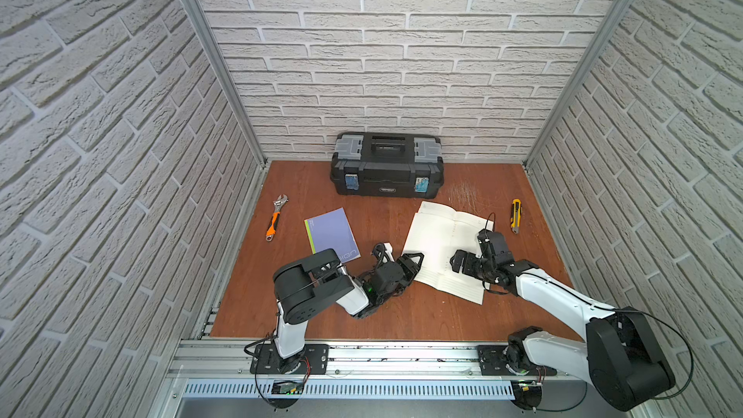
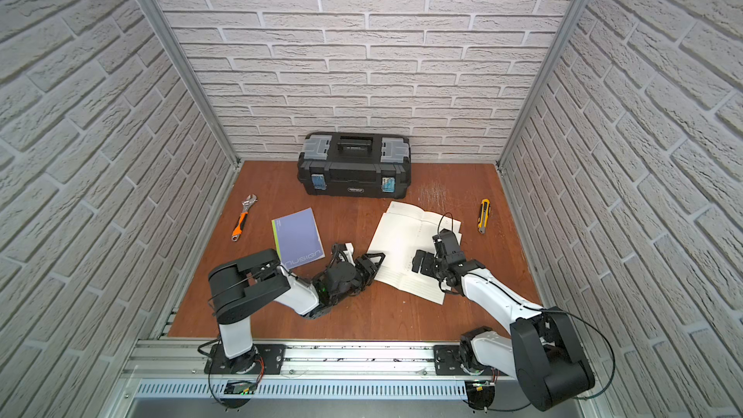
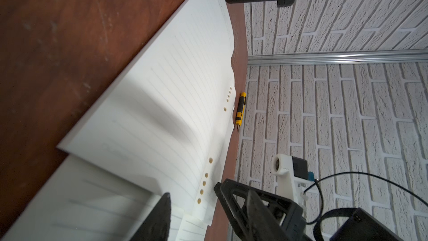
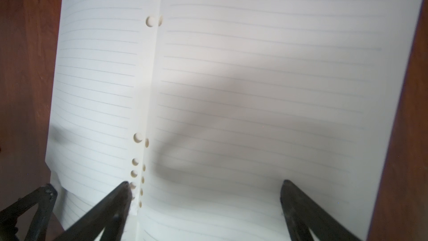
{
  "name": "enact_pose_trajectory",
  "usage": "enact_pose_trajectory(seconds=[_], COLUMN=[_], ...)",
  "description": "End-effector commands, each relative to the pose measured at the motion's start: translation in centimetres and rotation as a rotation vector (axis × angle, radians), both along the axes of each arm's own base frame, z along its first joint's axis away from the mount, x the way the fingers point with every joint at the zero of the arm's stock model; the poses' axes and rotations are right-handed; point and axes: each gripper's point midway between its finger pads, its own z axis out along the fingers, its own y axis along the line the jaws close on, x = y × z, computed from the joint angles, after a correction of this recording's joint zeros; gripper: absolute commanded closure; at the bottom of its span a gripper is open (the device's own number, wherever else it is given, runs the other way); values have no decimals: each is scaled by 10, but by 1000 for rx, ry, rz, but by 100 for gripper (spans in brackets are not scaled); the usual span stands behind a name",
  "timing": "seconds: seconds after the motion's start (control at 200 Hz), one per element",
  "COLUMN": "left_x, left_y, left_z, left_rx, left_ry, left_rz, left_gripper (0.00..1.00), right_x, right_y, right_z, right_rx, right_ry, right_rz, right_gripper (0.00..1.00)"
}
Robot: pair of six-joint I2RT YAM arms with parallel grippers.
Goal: Close the notebook
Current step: Close the notebook at the center of the board.
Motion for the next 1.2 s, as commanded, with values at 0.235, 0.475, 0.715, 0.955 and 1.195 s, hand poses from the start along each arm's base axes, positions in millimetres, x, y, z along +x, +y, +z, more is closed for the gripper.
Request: enact_pose_trajectory(seconds=[0.235,0.475,0.715,0.955,1.195], left_x=[-1,0,1,4,3], left_y=[3,-3,1,2,7], left_z=[10,8,1,-7,-15], left_rx=[-36,-65,-57,-91,-112], left_ry=[-4,-8,5,19,51], left_rz=[22,20,35,66,101], left_gripper=[47,47,47,47,48], right_x=[4,5,5,5,4], right_y=[3,4,4,3,5], right_z=[-3,-5,-5,-6,-6], right_rx=[31,44,47,49,55], right_ry=[20,26,29,37,63], right_rz=[-3,-2,0,1,14], right_gripper=[0,0,0,0,0])
